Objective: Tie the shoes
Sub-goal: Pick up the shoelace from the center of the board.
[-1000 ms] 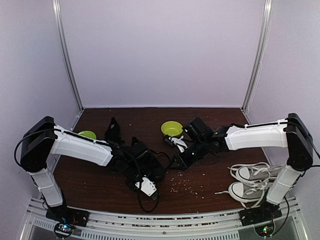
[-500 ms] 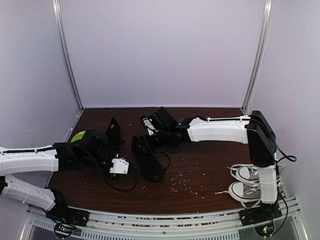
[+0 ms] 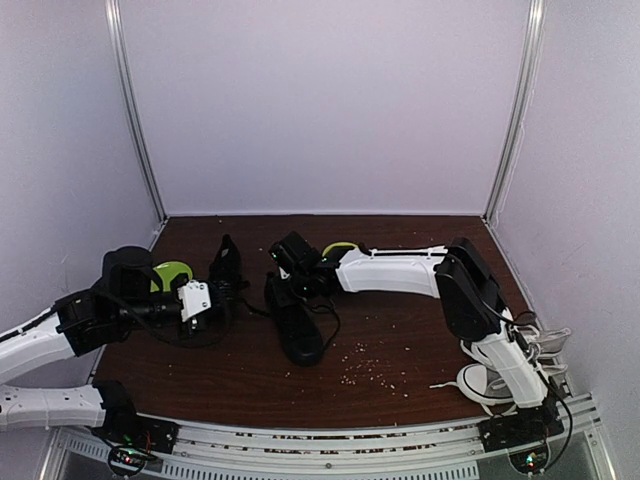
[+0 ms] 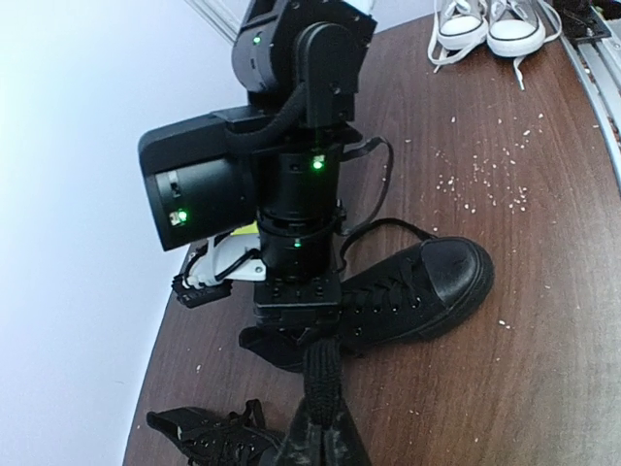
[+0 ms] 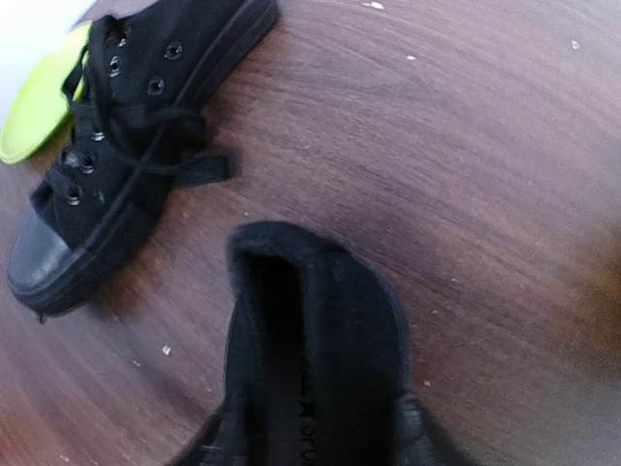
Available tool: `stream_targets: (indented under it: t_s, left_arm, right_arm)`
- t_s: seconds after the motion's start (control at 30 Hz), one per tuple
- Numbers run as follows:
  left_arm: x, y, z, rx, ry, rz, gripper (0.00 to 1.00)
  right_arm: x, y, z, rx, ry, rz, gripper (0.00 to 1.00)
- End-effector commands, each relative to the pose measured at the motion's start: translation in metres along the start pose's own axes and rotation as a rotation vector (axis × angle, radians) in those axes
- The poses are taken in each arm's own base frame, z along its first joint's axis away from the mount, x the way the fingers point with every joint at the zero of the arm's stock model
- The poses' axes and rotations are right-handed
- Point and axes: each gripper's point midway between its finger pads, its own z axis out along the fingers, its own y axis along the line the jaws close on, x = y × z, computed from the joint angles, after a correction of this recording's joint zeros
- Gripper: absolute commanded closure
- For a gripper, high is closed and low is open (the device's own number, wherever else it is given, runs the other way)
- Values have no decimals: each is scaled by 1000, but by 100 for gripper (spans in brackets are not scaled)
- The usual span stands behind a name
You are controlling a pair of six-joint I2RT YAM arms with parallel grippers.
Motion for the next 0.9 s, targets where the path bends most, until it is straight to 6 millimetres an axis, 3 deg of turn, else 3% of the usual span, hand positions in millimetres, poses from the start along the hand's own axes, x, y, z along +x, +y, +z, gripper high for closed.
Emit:
stream_targets:
  t_s: [0.0,0.07,0.17,0.23,0.27,0.33,0.4,0.5,0.6,0.73,0.87]
  left_arm:
    - [2,33,-14,-183,13,-80,100]
    - [-1,56,-25,-298,-2,-109,100]
    - [4,73,-27,-371,10,-150,100]
    - [13,78,-22,-391,40,-183,100]
    - [17,81,-20,-400,60,-200,100]
    - [24,85,-16,-412,97,-231,100]
    - [28,88,-13,-419,120,-251,100]
    - [31,91,-15,-437,117,-270,100]
    - [37,97,-17,-456,127,-309,100]
    - [54,104,-11,-471,174,-424,100]
    - [67,93,17,-402,209,-662,100]
  right_arm:
    - [-6,-13,-10,102,-17,17,66]
    - [-2,-15,-19,101,-2,26,62]
    - [-5,-4,-42,17,0,43,50]
    - [-15,9,-71,-61,-11,9,43]
    - [-27,14,-96,-96,-37,-12,39]
    - [-30,8,-129,-105,-47,-48,35]
    - [-18,-10,-146,-106,-6,-89,34]
    - [28,-21,-153,-181,143,-290,34]
    - [67,-28,-162,-214,310,-614,32]
    - [74,-41,-150,-205,347,-983,29]
    - [88,-37,-139,-301,406,-1155,27]
